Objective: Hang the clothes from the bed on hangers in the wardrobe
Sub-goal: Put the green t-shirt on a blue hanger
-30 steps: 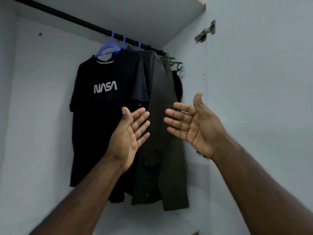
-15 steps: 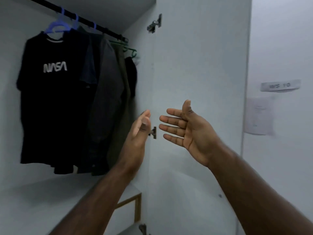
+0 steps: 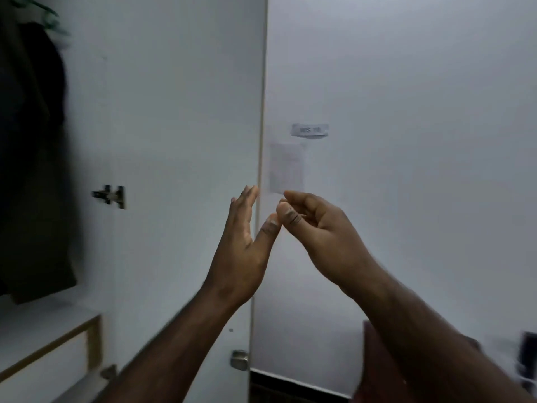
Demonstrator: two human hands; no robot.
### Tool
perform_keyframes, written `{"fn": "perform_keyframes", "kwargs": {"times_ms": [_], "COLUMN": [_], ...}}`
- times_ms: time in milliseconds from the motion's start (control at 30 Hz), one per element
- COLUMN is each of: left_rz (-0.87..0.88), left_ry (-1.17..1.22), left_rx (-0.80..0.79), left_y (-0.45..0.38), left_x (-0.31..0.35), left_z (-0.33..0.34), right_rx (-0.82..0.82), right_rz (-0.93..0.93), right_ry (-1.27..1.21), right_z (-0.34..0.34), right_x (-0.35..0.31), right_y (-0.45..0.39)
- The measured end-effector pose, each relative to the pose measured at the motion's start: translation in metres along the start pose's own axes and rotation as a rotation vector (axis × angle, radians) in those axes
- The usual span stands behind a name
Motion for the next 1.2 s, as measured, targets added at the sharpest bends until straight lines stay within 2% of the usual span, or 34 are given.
{"fn": "perform_keyframes", "kwargs": {"times_ms": [267, 567, 867, 1200], "left_rz": [0.219, 0.385, 0.508, 0.608], "left_ry": [0.02, 0.148, 0.227, 0.346], "left_rx": [-0.233, -0.403, -0.525, -0.697], "left_y": [0.029, 0.085, 0.164, 0.264], "left_x": [0.066, 0.166, 0.283, 0.371], "left_z": [0.136, 0.298, 0.472, 0.633], "right_rx": [0.298, 0.497, 0.599, 0.716], "right_rz": [0.063, 0.217, 0.41, 0.701], "right_ry": [0.597, 1.009, 1.257, 1.346], "right_z": [-0.129, -0.283, -0.45, -0.577], "right_x": [-0.002, -0.005, 0.009, 0.044], "right_y": [0.096, 0.21, 0.336, 0.468]}}
Point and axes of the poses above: each hand's wrist, its own y-axis away from the middle knuckle, its own z-axis out of the palm, x = y × z, the point moved 7 cm from there along -y, towards the middle knuckle, and after that the axes turned 4 degrees about z, right-handed, at the moved point
